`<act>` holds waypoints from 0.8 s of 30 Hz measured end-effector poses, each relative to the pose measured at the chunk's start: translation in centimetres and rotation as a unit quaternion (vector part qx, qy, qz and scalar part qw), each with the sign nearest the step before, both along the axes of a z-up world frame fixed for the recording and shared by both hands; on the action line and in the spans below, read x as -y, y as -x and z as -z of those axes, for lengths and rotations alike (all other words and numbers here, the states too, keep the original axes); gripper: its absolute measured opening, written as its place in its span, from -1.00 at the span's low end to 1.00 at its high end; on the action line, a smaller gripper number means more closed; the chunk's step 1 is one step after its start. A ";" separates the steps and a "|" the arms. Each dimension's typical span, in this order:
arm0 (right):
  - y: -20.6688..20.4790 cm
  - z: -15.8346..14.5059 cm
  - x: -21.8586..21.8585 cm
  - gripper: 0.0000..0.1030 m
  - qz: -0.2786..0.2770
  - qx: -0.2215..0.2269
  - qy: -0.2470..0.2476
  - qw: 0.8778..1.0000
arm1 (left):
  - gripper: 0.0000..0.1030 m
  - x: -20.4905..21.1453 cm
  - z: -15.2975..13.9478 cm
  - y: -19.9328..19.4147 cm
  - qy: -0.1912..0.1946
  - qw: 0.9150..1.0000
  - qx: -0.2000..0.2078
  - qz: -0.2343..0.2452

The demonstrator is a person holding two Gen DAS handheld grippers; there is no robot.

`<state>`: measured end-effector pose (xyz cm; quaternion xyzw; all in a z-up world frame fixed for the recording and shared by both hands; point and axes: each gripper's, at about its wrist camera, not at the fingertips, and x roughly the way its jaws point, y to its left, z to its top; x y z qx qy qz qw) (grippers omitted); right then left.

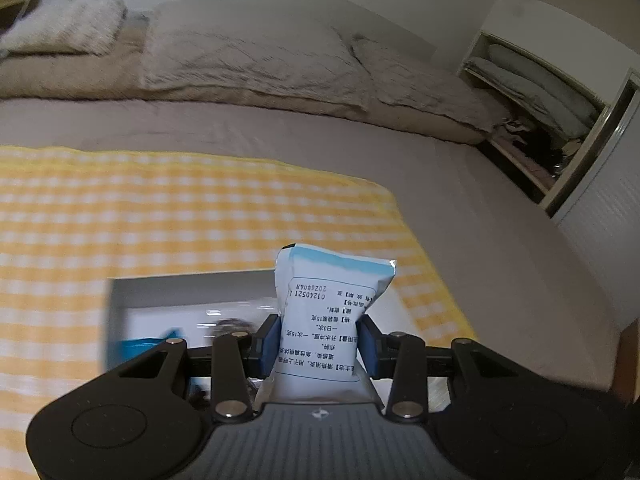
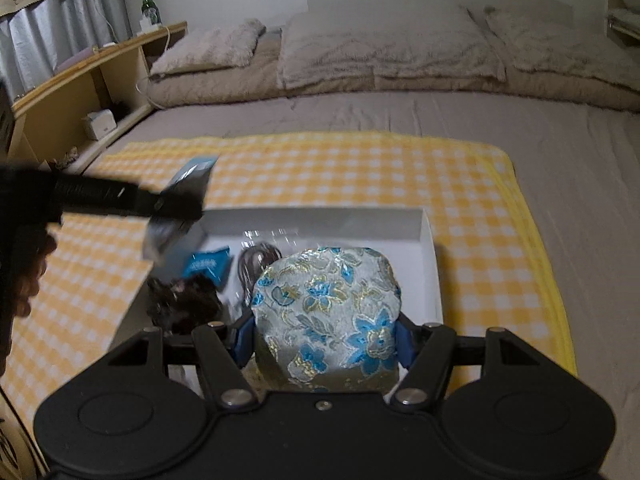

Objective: Organize soft objects
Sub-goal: 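Carry the white packet and floral pouch into the white box and release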

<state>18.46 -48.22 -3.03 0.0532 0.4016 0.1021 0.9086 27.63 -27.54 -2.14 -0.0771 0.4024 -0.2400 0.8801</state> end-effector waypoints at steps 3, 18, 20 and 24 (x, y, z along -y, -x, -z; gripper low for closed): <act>0.2 1.3 0.1 0.28 -0.011 -0.016 0.008 1.000 | -0.18 2.7 1.1 -0.9 0.022 1.000 -0.017 0.010; -1.1 4.2 0.9 0.28 -0.044 -0.054 0.007 0.998 | 0.59 8.7 6.9 -5.9 0.095 0.990 -0.099 0.011; -1.3 4.6 1.0 0.28 -0.045 -0.058 0.007 0.997 | 0.60 8.5 7.0 -6.0 0.080 0.992 -0.094 0.014; -1.5 5.1 1.0 0.29 -0.045 -0.063 0.008 0.997 | 0.60 7.5 6.7 -5.7 0.041 0.996 -0.081 0.026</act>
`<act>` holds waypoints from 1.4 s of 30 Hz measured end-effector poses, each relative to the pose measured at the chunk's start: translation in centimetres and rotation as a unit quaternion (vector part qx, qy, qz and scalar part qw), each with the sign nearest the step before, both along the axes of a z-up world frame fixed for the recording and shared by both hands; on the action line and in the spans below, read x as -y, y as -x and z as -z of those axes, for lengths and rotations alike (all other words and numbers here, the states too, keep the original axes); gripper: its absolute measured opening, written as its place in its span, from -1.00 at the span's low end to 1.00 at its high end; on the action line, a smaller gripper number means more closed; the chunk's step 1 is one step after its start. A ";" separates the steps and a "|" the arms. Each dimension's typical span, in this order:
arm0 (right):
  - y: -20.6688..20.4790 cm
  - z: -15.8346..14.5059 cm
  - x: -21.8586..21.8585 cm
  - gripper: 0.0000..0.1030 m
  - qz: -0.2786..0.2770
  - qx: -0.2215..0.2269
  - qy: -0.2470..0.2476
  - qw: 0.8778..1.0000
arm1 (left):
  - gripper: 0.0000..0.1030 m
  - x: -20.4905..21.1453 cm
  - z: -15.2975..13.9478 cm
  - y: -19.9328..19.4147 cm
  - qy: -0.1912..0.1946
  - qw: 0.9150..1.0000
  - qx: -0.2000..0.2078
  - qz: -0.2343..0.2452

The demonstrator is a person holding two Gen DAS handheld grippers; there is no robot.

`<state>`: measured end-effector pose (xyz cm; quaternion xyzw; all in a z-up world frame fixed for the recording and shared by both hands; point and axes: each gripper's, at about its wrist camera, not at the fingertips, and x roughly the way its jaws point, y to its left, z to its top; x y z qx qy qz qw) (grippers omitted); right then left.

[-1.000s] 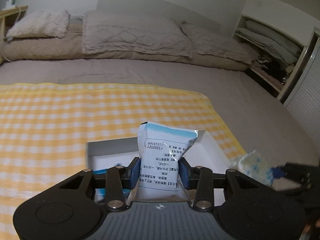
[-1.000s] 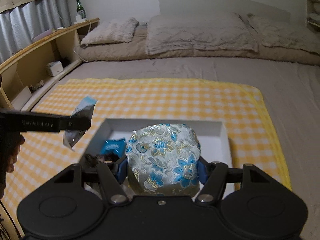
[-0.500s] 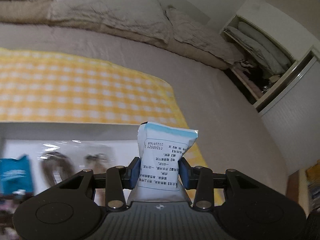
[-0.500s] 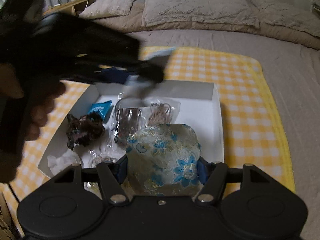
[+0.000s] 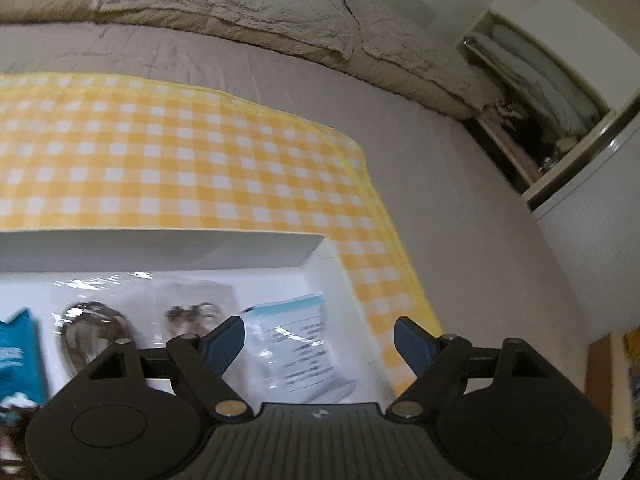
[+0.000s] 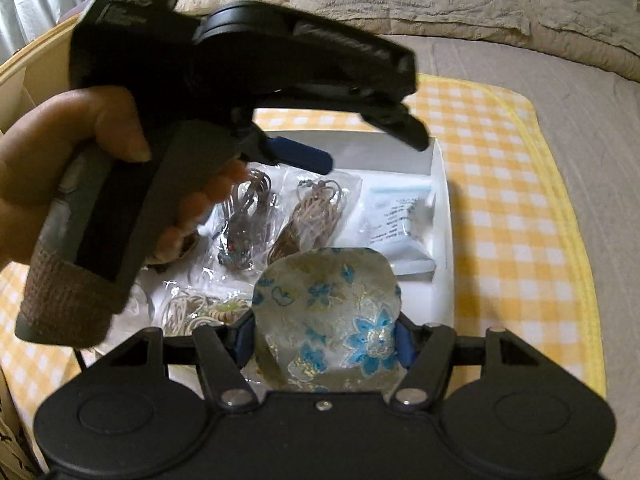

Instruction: Organize soft objects

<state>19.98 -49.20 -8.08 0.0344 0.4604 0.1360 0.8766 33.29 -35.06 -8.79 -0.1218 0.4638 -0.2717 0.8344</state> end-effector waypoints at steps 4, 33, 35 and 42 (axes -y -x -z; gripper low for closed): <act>-0.1 0.3 0.1 0.72 0.009 0.004 -0.004 1.000 | 0.74 -1.0 -0.9 1.0 -0.030 0.999 0.019 0.019; 4.4 -5.4 0.4 0.90 0.047 0.059 -0.017 0.997 | 1.00 -9.2 -8.3 9.9 -0.081 0.992 0.098 -0.003; 4.9 -6.0 -0.1 0.91 0.047 0.067 -0.016 0.997 | 1.00 -10.4 -8.9 10.6 -0.081 0.991 0.104 -0.010; 6.8 -8.4 -1.8 0.94 0.041 0.105 -0.008 0.994 | 1.00 -14.0 -11.1 13.4 -0.084 0.987 0.131 -0.030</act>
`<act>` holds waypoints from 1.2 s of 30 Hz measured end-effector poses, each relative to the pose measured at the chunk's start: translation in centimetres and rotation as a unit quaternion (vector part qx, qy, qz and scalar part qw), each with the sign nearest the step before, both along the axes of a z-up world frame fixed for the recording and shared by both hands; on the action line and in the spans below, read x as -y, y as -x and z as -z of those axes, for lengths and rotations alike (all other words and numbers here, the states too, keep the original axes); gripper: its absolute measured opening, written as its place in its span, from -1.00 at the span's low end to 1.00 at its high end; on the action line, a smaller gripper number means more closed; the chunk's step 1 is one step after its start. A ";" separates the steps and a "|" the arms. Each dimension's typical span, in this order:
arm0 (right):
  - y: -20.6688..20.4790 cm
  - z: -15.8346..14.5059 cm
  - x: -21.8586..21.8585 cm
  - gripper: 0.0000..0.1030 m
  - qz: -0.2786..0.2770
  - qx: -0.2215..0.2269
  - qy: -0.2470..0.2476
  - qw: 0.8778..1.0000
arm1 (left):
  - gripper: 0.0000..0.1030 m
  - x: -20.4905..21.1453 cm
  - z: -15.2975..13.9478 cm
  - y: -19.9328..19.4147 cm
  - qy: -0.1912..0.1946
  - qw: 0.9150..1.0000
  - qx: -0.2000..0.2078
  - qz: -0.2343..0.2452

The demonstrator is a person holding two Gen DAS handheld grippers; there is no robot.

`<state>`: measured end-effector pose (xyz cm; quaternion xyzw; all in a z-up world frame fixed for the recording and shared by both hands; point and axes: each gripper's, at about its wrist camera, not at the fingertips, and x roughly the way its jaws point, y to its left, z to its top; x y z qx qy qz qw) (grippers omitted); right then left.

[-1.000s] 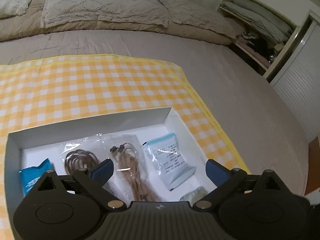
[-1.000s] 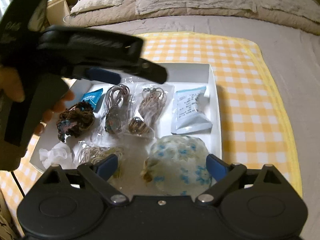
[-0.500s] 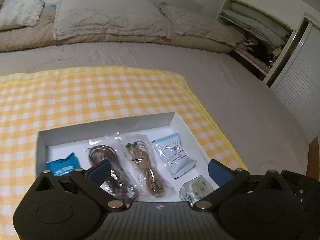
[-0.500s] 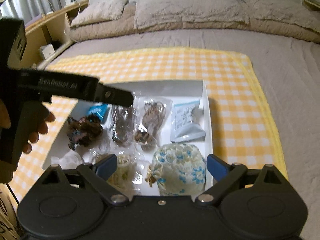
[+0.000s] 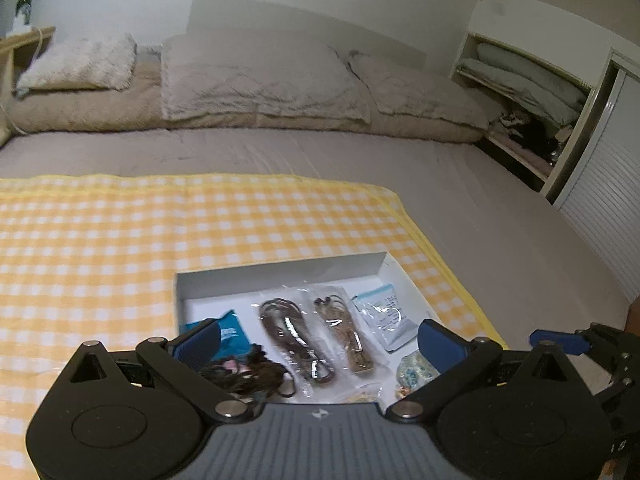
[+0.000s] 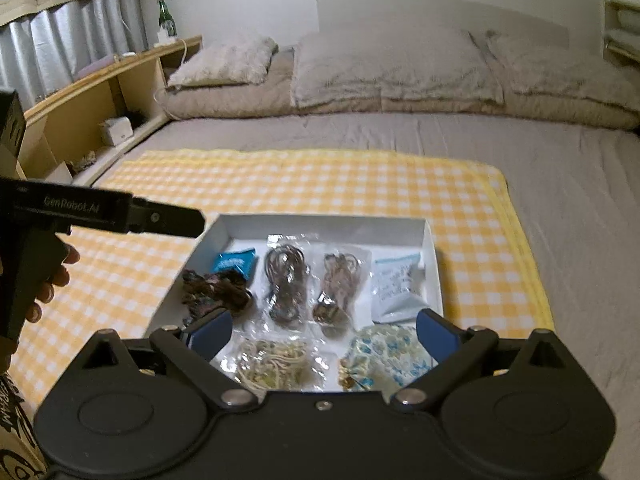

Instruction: Organize soft objects

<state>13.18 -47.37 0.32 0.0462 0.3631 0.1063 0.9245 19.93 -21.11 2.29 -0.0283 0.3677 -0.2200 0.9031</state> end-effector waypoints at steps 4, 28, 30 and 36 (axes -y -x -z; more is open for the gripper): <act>1.3 -1.4 -1.1 0.95 0.005 0.022 0.006 1.000 | 1.00 -1.6 -1.2 1.7 0.004 1.000 0.018 -0.006; 10.0 -7.0 -6.1 1.00 0.072 0.142 0.039 0.986 | 1.00 -8.3 -6.6 13.8 -0.042 0.986 0.145 -0.075; 10.9 -6.7 -6.1 1.00 0.078 0.146 0.035 0.986 | 1.00 -8.4 -6.3 14.9 -0.051 0.983 0.154 -0.080; 13.7 -6.1 -6.6 1.00 0.084 0.173 0.037 0.981 | 1.00 -8.2 -5.0 18.1 -0.071 0.979 0.175 -0.078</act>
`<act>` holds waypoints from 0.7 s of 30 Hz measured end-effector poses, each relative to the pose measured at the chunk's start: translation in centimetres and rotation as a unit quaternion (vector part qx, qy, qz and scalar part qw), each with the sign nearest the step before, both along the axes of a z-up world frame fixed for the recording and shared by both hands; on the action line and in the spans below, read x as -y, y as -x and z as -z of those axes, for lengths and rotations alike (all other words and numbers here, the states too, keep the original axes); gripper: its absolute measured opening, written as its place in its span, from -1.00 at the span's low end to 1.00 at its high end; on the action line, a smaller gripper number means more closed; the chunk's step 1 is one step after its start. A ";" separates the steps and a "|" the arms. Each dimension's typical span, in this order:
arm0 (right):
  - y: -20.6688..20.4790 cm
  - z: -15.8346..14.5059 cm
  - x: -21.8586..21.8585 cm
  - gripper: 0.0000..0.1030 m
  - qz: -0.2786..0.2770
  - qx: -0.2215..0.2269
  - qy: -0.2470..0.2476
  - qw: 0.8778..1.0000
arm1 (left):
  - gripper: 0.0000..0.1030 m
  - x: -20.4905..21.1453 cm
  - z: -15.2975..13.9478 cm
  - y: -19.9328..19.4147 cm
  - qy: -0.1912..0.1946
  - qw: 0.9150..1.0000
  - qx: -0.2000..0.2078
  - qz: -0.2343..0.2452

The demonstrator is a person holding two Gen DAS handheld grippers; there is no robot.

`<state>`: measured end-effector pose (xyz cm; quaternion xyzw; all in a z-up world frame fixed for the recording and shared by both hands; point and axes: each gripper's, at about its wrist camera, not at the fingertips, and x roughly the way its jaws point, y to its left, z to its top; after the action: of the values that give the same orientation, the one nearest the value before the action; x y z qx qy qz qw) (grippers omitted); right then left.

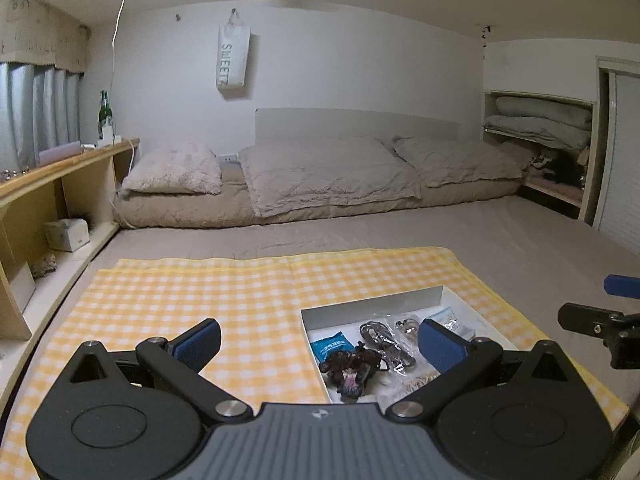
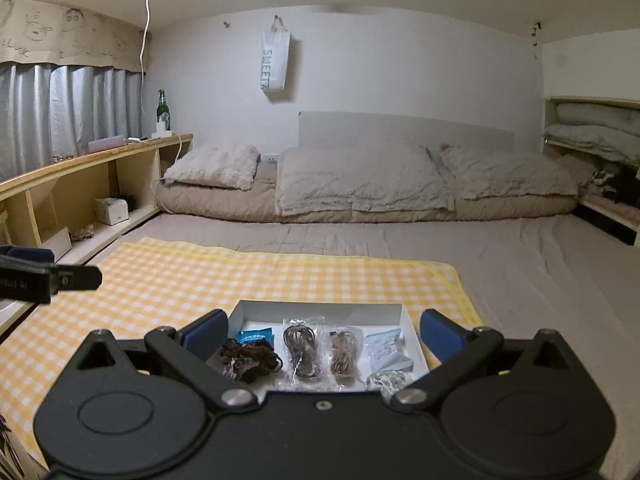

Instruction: Organize soft objects

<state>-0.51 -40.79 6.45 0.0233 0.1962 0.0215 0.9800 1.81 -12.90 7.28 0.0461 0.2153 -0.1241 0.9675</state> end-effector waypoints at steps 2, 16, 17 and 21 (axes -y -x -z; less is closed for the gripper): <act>0.8 0.4 -0.3 1.00 0.000 0.005 0.000 1.000 | 1.00 0.3 0.4 0.8 -0.003 1.000 0.008 -0.003; 3.4 3.2 -2.0 1.00 0.016 0.009 0.009 1.000 | 1.00 0.9 4.2 3.5 -0.025 0.999 0.011 -0.017; 3.5 3.3 -2.1 1.00 0.017 0.009 0.011 1.000 | 1.00 0.7 4.5 3.6 -0.024 0.999 0.011 -0.020; 3.9 4.0 -2.2 1.00 0.023 0.009 0.014 1.000 | 1.00 0.3 5.4 3.9 -0.021 0.999 0.006 -0.028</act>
<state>-4.40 -38.56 2.45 0.0135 0.1874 -0.0032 0.9822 -2.11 -13.24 1.92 0.0610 0.2136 -0.0917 0.9707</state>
